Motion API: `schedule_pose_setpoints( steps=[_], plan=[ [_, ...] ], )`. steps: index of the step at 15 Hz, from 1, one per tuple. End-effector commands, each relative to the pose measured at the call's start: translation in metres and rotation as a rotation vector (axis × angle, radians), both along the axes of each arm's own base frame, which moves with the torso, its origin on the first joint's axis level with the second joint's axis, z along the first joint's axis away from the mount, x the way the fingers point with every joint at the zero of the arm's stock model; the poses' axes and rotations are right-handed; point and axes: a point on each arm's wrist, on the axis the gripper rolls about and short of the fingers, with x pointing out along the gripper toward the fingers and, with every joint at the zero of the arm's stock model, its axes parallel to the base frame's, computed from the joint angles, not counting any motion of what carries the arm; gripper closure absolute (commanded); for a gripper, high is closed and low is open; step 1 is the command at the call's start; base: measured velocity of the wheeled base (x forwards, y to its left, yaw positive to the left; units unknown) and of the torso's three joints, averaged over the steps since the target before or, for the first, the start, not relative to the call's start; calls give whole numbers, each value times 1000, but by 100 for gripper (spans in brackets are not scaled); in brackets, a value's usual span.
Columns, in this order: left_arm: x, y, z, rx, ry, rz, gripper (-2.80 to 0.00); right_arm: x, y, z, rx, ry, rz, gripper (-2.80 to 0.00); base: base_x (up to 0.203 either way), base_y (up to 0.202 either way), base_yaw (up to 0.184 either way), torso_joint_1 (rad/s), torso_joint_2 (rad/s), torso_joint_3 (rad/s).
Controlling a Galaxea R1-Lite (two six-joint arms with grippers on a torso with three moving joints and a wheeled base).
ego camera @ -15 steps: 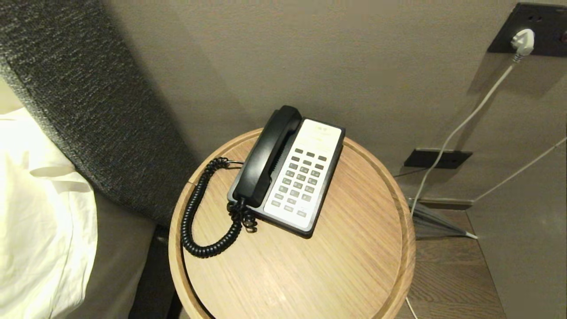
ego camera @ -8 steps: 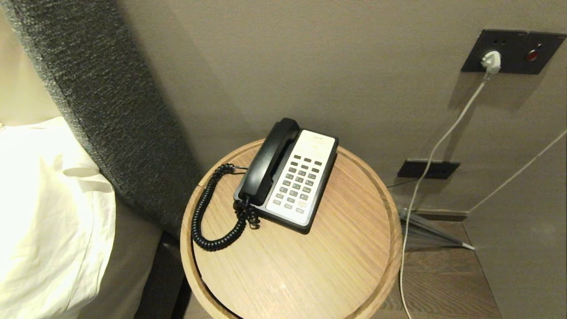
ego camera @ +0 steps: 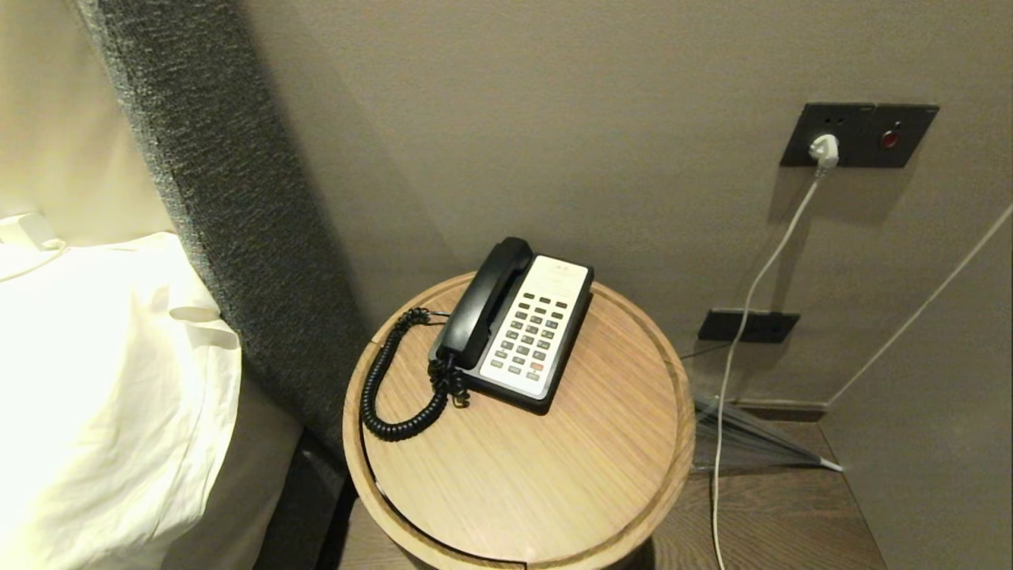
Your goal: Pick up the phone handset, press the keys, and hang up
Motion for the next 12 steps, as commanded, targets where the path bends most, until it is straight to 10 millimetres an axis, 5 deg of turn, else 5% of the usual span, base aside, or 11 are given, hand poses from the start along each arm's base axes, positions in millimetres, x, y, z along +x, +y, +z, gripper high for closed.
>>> schedule_pose_setpoints(
  steps=[1,12],
  plan=[
    [1,0,-3,-1,9,1,0,2,0,-6,0,24,0,0,0,0,0,3,-1,207],
    [1,0,-3,-1,6,1,0,2,0,-6,3,24,0,0,0,0,0,3,0,204]
  ],
)
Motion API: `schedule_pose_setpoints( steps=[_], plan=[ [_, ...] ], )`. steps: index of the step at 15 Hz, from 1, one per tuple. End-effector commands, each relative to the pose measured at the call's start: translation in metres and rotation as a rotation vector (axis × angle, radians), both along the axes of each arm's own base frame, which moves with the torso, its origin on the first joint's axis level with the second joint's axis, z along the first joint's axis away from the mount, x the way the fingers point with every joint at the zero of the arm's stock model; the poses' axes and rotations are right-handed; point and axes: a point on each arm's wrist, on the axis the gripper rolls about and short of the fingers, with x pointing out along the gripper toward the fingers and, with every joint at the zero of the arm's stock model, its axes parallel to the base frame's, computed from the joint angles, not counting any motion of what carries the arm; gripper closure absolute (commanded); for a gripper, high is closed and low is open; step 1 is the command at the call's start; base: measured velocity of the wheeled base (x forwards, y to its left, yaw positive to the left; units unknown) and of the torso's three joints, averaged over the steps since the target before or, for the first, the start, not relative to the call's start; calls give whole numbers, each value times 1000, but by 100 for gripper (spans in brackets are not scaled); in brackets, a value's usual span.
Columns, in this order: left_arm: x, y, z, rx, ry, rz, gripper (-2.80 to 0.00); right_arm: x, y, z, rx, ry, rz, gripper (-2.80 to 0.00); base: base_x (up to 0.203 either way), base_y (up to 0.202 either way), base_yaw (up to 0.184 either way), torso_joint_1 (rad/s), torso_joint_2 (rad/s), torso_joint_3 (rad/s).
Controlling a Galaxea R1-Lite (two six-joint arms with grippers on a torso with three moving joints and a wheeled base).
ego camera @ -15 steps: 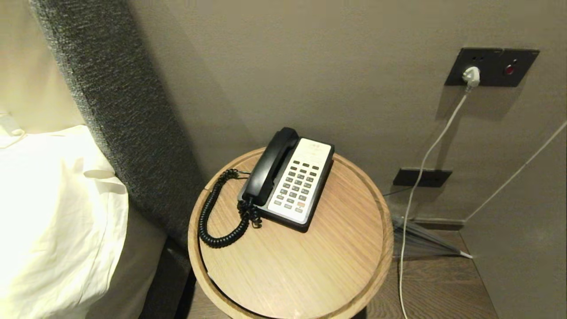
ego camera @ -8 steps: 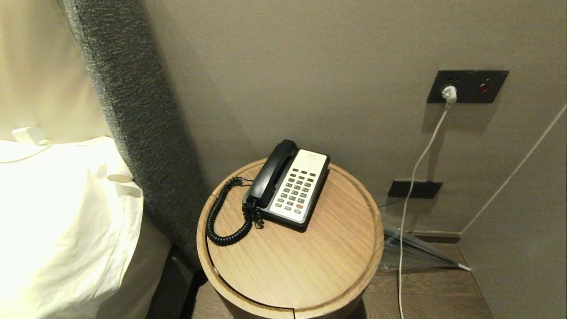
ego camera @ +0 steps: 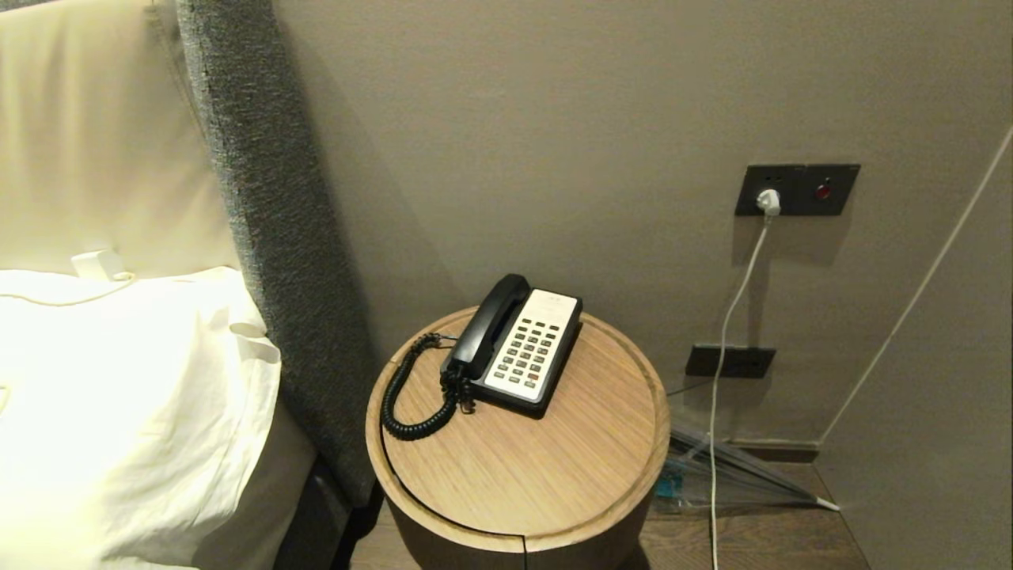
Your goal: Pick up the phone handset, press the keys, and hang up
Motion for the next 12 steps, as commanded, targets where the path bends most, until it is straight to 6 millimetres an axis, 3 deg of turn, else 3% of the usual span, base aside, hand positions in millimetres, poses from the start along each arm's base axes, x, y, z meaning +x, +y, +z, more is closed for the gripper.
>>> schedule_pose_setpoints(
  steps=[1,5,12],
  plan=[
    [1,0,-3,-1,9,1,0,2,0,-6,0,24,0,0,0,0,0,4,-5,204],
    [1,0,-3,16,8,1,0,2,0,-6,-3,24,0,0,0,0,0,4,3,151],
    [1,0,-3,13,8,1,0,2,0,-6,-2,24,-2,0,0,0,0,-1,0,10]
  ],
)
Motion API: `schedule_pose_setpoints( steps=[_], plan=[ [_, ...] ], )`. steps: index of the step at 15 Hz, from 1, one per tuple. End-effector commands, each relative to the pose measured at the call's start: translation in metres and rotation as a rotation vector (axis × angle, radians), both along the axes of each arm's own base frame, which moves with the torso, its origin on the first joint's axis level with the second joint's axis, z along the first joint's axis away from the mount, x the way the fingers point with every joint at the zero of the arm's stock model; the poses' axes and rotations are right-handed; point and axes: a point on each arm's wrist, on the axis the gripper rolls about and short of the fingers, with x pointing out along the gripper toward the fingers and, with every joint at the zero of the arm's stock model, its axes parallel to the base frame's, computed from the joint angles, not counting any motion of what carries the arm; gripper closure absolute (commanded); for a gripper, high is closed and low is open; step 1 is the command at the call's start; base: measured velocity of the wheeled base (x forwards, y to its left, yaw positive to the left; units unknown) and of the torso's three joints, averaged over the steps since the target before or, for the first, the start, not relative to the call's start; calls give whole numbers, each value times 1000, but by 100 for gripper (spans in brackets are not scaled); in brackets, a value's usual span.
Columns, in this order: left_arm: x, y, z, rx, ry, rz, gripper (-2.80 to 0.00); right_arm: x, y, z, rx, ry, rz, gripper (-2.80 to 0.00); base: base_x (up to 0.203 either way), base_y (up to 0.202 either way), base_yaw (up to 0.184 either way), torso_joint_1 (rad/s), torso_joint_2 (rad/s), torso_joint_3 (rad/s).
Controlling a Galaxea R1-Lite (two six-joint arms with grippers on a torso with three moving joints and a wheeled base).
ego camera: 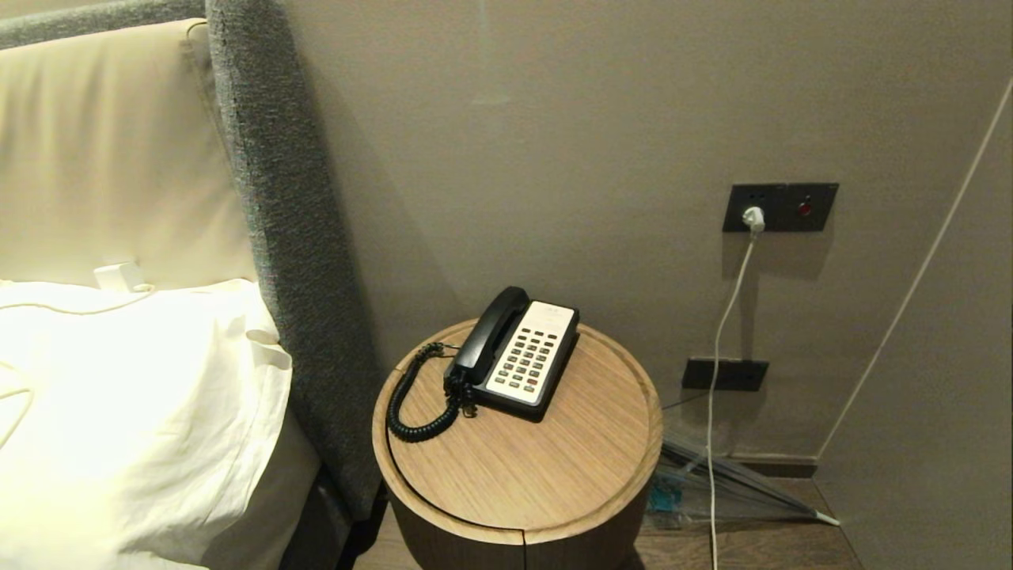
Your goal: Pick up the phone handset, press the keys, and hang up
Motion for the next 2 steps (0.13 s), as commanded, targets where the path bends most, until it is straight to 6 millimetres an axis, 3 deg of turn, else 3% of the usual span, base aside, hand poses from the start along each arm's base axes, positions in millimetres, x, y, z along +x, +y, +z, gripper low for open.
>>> schedule_pose_setpoints(
  steps=[1,2],
  plan=[
    [1,0,-3,0,9,1,0,2,0,-6,-2,23,-1,0,0,0,0,0,0,0],
    [1,0,-3,0,9,1,0,2,0,-6,-2,23,-1,0,0,0,0,0,0,0]
  ],
)
